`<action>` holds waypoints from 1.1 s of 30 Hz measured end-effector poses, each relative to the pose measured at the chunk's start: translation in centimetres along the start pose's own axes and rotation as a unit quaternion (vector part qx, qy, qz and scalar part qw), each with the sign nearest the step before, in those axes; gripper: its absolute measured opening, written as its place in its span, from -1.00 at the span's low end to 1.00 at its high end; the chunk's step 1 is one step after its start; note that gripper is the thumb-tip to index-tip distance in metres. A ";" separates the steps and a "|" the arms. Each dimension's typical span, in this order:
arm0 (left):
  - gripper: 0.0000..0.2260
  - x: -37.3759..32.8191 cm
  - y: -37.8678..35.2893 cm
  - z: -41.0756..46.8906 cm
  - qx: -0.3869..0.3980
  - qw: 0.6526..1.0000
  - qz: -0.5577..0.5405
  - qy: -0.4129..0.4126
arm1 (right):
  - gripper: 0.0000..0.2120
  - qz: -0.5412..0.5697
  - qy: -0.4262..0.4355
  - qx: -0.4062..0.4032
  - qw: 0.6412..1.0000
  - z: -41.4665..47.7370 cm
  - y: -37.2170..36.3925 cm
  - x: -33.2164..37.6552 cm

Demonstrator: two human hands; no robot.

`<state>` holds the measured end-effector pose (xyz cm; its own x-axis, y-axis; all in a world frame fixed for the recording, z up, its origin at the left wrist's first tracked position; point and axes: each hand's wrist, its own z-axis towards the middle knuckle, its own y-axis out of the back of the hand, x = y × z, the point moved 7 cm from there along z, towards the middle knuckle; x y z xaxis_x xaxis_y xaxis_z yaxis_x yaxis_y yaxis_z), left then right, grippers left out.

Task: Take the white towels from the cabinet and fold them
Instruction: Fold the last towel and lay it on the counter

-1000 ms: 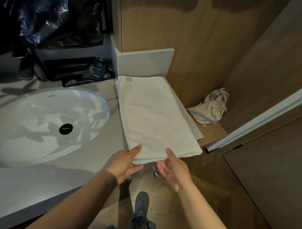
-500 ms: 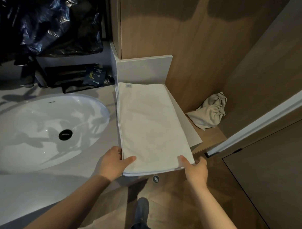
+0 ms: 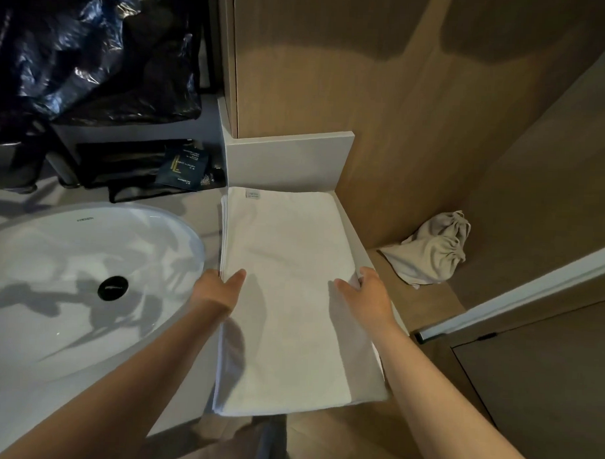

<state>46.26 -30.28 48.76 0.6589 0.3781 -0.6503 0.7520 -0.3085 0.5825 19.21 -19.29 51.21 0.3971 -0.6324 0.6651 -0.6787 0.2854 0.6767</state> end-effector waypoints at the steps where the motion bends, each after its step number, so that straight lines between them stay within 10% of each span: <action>1: -0.44 -0.3 -0.2 0.7 -0.002 1.000 -0.012 0.007 | -0.65 -0.005 0.002 -0.002 1.000 0.9 -0.3 0.2; 16: -0.70 -3.9 0.0 1.3 -0.057 0.995 -0.064 -0.052 | -0.79 0.089 0.025 0.085 0.992 6.3 0.3 2.2; 33: -0.89 -20.0 15.2 -13.0 -0.168 0.870 -0.165 -0.433 | -0.93 0.171 0.343 -0.183 0.905 -7.2 17.5 18.1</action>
<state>44.29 -31.23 76.97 0.2860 -0.4467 -0.8478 0.9505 0.0202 0.3100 18.98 -20.53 77.39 0.5784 0.0990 0.8097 -0.6339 0.6792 0.3698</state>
